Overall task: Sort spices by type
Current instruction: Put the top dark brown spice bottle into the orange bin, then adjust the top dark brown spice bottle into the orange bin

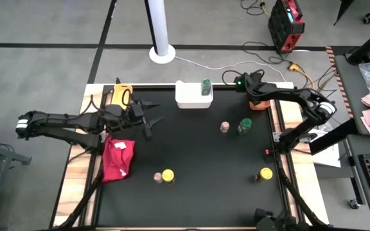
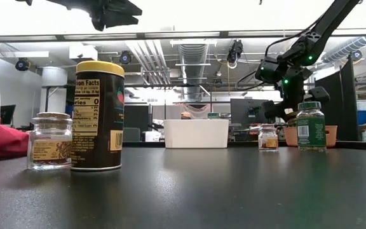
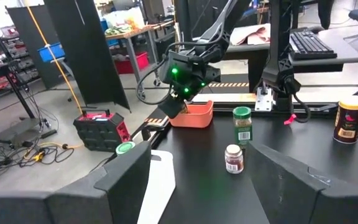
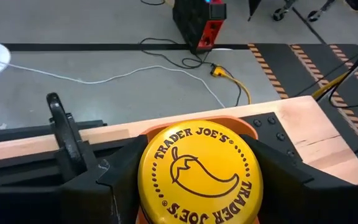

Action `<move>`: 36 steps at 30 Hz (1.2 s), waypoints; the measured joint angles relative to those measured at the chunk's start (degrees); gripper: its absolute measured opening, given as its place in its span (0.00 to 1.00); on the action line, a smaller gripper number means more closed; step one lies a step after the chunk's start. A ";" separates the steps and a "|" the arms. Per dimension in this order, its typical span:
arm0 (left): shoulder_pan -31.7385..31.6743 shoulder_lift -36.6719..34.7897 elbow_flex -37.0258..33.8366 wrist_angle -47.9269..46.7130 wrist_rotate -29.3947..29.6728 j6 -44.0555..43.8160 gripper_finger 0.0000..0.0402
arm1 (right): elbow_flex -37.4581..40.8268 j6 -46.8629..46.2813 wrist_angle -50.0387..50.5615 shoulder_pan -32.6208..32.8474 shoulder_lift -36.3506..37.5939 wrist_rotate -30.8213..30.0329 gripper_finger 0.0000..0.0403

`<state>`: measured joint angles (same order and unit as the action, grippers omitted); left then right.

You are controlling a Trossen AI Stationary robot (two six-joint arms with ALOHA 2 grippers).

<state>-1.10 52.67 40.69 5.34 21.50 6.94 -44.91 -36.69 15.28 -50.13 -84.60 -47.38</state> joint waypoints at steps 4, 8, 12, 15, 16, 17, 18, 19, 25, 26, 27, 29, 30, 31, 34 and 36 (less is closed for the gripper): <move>0.00 0.04 0.00 0.00 0.00 -0.17 0.61 | 0.00 0.00 -0.01 0.00 -0.18 -0.36 0.58; 0.00 0.04 0.00 -0.02 0.00 -0.17 0.61 | 0.08 0.22 0.45 -0.02 -0.18 -0.21 0.60; 0.02 0.04 0.00 -0.04 -0.02 -0.22 0.61 | 0.22 0.20 0.71 -0.07 -0.22 1.52 0.66; 0.04 0.04 0.00 -0.04 0.00 -0.25 0.61 | 0.22 0.21 0.64 -0.01 -0.02 1.74 0.71; 0.04 0.04 0.00 -0.04 -0.02 -0.28 0.61 | 0.22 0.25 0.64 -0.02 0.09 1.59 0.73; 0.04 0.04 0.00 -0.04 -0.02 -0.43 0.61 | 0.22 0.34 0.61 -0.08 0.29 1.44 0.74; 0.04 0.04 0.00 -0.03 -0.02 -0.47 0.61 | 0.22 0.48 0.60 -0.09 0.50 1.27 0.76; 0.04 0.04 0.00 -0.04 -0.02 -0.50 0.61 | 0.22 0.54 0.53 -0.09 0.81 1.26 0.77; 0.04 0.06 0.00 -0.10 -0.02 -0.84 0.61 | 0.19 2.28 -0.68 -0.03 2.93 0.98 0.83; 0.04 0.06 0.00 -0.14 -0.02 -0.85 0.61 | 0.13 2.78 -0.75 -0.04 3.36 0.88 0.84; 0.04 0.06 0.00 -0.19 -0.02 -0.85 0.61 | -0.01 3.06 -0.81 -0.04 3.73 0.84 0.84; 0.04 0.06 0.00 -0.25 -0.04 -0.87 0.61 | -0.45 3.64 -1.04 -0.04 4.53 0.85 0.84; 0.04 0.06 0.00 -0.24 -0.04 -0.87 0.61 | -0.68 4.08 -1.03 -0.04 5.02 0.83 0.83; 0.04 0.06 0.00 -0.26 -0.03 -0.85 0.61 | -0.91 4.66 -1.05 -0.03 5.67 0.78 0.82; 0.04 0.06 0.00 -0.33 -0.04 -0.85 0.61 | -1.72 6.85 -1.03 -0.02 8.04 0.38 0.80; 0.04 0.06 0.00 -0.33 -0.04 -0.78 0.61 | -2.28 8.83 -0.77 0.18 10.09 1.25 0.78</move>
<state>-1.06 52.73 40.69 5.02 21.45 6.16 -47.19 -27.85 14.51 -49.95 -74.51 -46.13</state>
